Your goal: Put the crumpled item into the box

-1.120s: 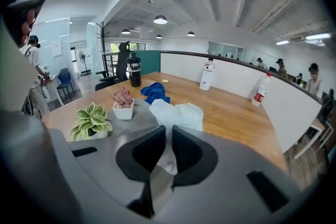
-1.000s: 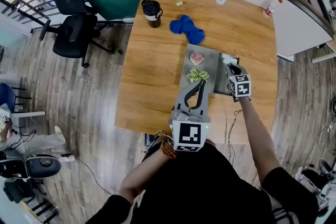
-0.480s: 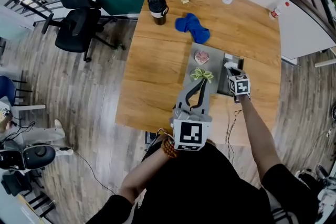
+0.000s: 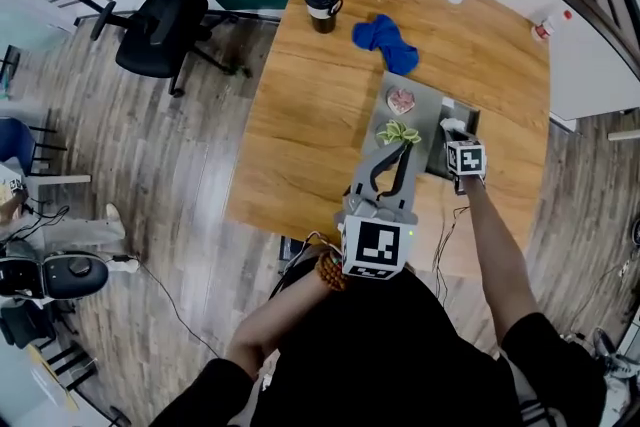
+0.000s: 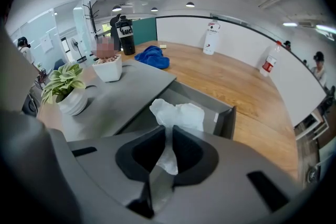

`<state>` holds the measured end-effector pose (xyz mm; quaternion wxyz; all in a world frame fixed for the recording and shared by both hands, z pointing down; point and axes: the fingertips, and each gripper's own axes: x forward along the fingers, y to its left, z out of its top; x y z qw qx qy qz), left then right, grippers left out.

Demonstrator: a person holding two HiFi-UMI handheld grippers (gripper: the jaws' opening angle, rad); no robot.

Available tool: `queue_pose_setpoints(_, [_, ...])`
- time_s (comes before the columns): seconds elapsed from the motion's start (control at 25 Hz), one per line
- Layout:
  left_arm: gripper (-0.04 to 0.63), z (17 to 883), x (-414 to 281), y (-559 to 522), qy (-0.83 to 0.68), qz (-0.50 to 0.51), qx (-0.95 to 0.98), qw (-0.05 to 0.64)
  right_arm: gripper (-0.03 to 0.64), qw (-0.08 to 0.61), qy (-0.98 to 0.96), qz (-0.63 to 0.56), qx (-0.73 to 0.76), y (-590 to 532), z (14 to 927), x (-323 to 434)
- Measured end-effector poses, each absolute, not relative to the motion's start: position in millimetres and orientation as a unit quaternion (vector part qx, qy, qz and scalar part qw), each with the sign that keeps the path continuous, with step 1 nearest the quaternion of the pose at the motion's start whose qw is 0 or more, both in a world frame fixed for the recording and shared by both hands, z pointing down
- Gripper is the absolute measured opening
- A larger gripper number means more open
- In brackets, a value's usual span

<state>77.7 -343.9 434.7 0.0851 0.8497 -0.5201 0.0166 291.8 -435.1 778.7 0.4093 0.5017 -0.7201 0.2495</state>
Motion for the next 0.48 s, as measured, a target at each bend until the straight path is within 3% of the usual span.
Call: queue_pose_setpoints(0.48, [0.026, 428.3, 68.0, -332.7, -0.528, 0.004, 0.845, 0.082, 0.138, 0.402, -0.719, 0.239, 0.514, -430.8, 761.8, 289.4])
